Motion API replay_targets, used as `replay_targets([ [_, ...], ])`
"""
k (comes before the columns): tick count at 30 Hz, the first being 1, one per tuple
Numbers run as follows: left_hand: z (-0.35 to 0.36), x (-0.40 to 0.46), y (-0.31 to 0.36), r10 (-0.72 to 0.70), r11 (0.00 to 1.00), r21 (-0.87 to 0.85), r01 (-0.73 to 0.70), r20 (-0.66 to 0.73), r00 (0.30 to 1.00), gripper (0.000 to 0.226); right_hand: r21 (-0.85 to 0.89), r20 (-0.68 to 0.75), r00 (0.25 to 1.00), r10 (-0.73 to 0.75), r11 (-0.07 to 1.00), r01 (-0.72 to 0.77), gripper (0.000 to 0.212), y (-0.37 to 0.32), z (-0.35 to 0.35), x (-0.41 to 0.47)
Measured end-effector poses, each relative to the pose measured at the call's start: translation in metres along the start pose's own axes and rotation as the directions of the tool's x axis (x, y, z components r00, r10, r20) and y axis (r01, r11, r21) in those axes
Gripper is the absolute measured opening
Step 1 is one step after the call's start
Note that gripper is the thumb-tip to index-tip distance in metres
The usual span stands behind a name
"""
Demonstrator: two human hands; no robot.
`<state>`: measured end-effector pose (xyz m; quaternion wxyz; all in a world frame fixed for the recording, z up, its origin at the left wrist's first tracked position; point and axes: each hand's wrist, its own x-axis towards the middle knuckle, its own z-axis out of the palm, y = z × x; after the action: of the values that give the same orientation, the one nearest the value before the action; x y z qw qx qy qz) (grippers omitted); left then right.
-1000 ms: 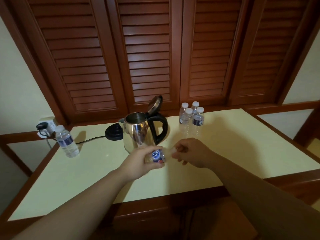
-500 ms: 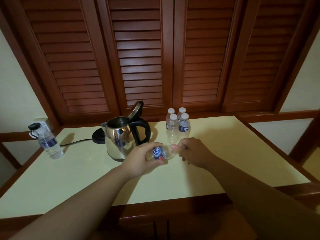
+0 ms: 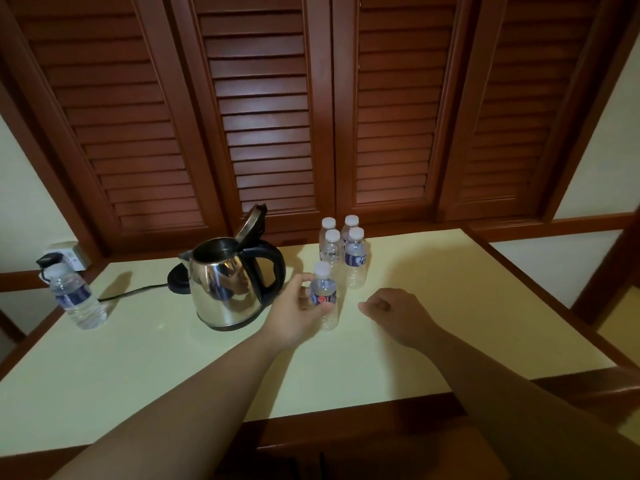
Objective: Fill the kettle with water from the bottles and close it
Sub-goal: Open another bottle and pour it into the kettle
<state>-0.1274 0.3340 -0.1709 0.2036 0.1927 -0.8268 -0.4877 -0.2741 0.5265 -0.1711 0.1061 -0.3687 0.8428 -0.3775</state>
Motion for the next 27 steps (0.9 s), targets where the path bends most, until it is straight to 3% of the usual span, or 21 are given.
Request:
replay_targets([
  [5,0.001,-0.004,-0.014,-0.06,0.975,0.22,0.038,0.091,0.994,0.086,0.004,0.001,1.0,0.021,1.0,-0.021,0.029,0.003,0.01,0.008],
  [8,0.001,-0.012,-0.037,-0.032,0.831,0.552,-0.068,0.169,0.985,0.091,-0.018,0.009,1.0,0.002,1.0,-0.002,0.029,-0.004,0.023,0.016],
  [10,0.003,-0.014,-0.05,-0.055,0.74,0.665,-0.099,0.208,0.977,0.098,0.015,0.037,0.999,0.009,1.0,-0.01,0.04,-0.013,0.033,0.02],
  [13,0.004,-0.013,-0.053,-0.057,0.725,0.682,-0.092,0.192,0.98,0.099,0.113,0.022,1.0,-0.012,0.994,0.009,0.059,-0.025,0.053,0.021],
  [19,0.002,-0.014,-0.048,-0.054,0.731,0.678,-0.078,0.172,0.984,0.094,0.115,-0.085,0.996,0.033,0.993,-0.023,0.044,-0.02,0.078,0.03],
  [23,0.001,-0.015,-0.046,-0.069,0.733,0.678,-0.06,0.162,0.984,0.094,0.106,-0.187,0.97,0.152,0.985,-0.134,0.034,-0.002,0.058,0.036],
  [27,0.001,-0.015,-0.047,-0.076,0.734,0.677,-0.055,0.162,0.984,0.095,0.145,-0.236,0.945,0.228,0.969,-0.198,0.036,0.015,0.042,0.041],
])
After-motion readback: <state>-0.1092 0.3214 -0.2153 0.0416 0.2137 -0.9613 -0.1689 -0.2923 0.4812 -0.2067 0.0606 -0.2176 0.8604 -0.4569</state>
